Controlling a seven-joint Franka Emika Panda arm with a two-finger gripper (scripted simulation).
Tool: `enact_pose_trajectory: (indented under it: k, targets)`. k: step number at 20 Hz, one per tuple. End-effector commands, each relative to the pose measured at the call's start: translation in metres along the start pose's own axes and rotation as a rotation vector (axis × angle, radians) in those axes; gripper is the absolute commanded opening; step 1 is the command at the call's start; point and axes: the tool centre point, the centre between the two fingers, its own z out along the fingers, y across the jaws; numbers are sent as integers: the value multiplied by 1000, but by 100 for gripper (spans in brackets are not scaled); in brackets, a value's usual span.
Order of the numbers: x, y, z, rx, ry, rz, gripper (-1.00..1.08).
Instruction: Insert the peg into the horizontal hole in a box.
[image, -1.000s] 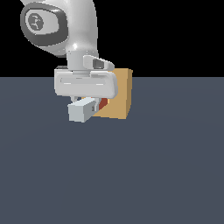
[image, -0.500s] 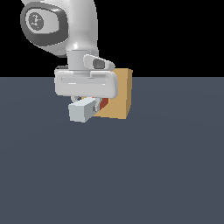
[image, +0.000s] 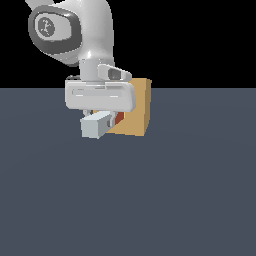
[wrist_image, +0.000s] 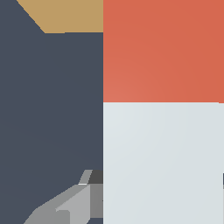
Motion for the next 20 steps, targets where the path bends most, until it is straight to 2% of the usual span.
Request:
enact_pose_trajectory:
  k: [1, 12, 20]
  targets:
    - [13, 1, -2, -5, 2, -1, -100]
    - [94, 1, -4, -8, 4, -1, -100]
    - [113, 3, -5, -9, 4, -1, -100]
